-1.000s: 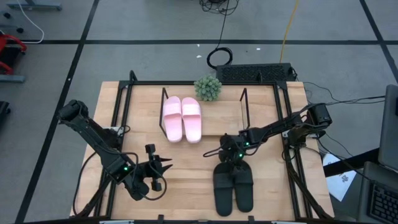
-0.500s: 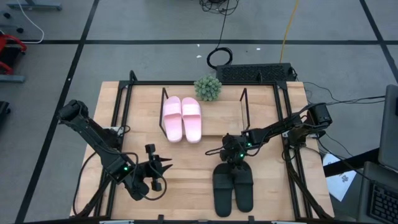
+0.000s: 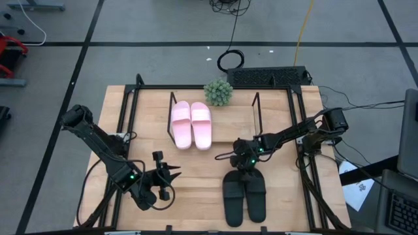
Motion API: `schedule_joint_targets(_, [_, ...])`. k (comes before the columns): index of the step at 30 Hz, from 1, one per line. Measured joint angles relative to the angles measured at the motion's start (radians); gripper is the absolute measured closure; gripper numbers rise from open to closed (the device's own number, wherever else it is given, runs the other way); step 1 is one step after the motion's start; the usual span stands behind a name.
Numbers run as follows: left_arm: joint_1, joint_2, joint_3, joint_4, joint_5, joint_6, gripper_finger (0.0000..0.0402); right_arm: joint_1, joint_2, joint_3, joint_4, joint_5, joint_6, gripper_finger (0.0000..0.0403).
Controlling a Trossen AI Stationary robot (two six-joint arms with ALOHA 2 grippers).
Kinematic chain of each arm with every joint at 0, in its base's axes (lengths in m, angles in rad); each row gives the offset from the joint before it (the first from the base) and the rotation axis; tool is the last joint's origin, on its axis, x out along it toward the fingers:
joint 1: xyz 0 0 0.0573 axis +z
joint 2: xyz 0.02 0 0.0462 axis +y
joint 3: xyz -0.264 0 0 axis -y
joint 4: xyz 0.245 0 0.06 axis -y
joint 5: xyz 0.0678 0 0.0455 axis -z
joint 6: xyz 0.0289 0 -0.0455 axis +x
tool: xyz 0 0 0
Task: Pick and place slides into the shelf
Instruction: Put the left black slipper on the shelf
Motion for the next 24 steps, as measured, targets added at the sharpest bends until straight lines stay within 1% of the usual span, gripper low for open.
schedule_joint_targets(6, [0.000,0.000,0.000,0.000,0.000,0.000,0.0300,-0.002,-0.015,0.000,0.016,0.017,0.030,0.0400])
schedule_joint_targets(11, [0.000,0.000,0.000,-0.001,0.000,0.000,0.0300,-0.003,-0.068,0.000,0.010,0.035,0.047,0.0401])
schedule_joint_targets(19, [0.000,0.000,0.000,-0.001,0.000,0.000,0.0300,-0.031,-0.223,0.000,-0.003,0.031,0.053,0.0402])
schedule_joint_targets(24, [0.000,0.000,0.000,-0.001,0.000,0.000,0.0300,-0.087,-0.315,0.000,-0.082,0.005,0.034,0.0402])
